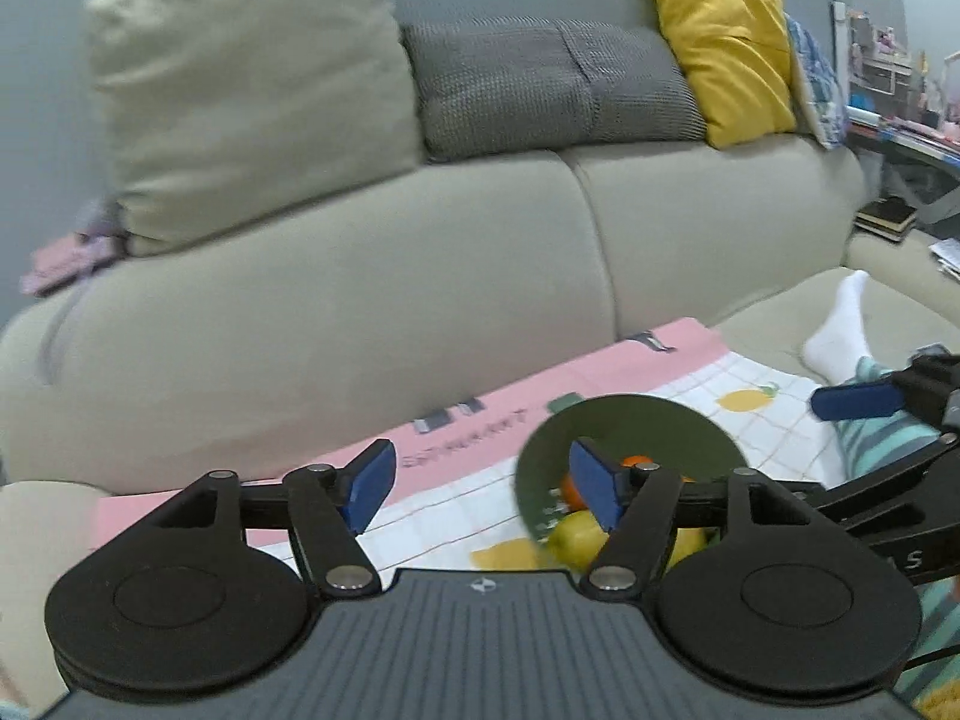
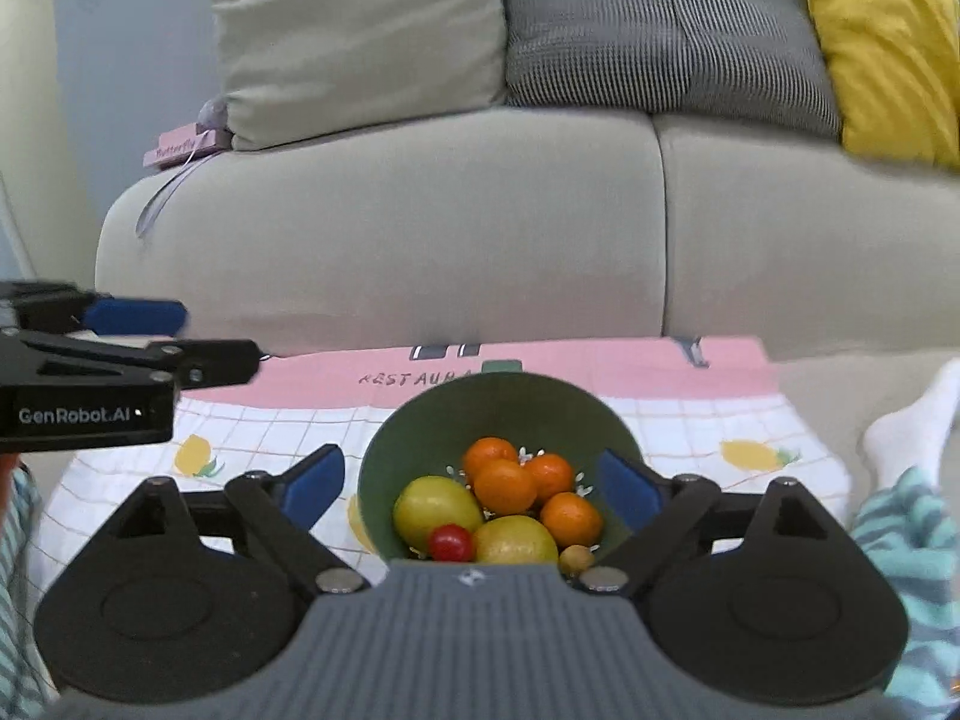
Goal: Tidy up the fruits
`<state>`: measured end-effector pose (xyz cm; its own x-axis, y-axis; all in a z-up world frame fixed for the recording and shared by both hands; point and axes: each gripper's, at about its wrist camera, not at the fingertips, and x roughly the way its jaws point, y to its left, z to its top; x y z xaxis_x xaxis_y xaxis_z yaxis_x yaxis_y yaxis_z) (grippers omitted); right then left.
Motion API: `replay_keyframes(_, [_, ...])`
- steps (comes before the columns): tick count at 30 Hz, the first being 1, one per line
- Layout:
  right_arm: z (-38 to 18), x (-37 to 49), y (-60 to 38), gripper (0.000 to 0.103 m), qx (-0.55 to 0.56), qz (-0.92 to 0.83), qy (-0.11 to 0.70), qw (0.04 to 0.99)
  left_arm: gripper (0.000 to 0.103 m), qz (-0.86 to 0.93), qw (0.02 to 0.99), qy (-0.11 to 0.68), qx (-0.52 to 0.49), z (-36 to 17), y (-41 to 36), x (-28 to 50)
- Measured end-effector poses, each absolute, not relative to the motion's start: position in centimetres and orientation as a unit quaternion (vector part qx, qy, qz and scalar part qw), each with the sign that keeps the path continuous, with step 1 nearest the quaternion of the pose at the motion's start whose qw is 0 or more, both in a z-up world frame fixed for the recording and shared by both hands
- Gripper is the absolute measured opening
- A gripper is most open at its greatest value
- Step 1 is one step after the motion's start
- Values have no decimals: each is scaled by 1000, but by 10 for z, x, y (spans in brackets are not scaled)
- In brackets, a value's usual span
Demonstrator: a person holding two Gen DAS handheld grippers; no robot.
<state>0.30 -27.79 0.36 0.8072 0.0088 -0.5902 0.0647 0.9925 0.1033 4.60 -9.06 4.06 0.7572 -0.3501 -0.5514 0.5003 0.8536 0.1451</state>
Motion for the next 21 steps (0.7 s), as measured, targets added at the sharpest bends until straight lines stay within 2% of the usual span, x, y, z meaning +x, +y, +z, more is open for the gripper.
replay_keyframes(3, [11,-13,-265,95,56,-16,301,952,87,-207,935,254,135,42,-78,28])
replay_keyframes(12, [7,-53,-237,95,59,-52,290,954,87,-136,952,238,139,27,-49,-12])
replay_keyframes(21, [-11,-72,-212,95,3,-75,255,964,87,-115,950,265,115,4,-34,-12])
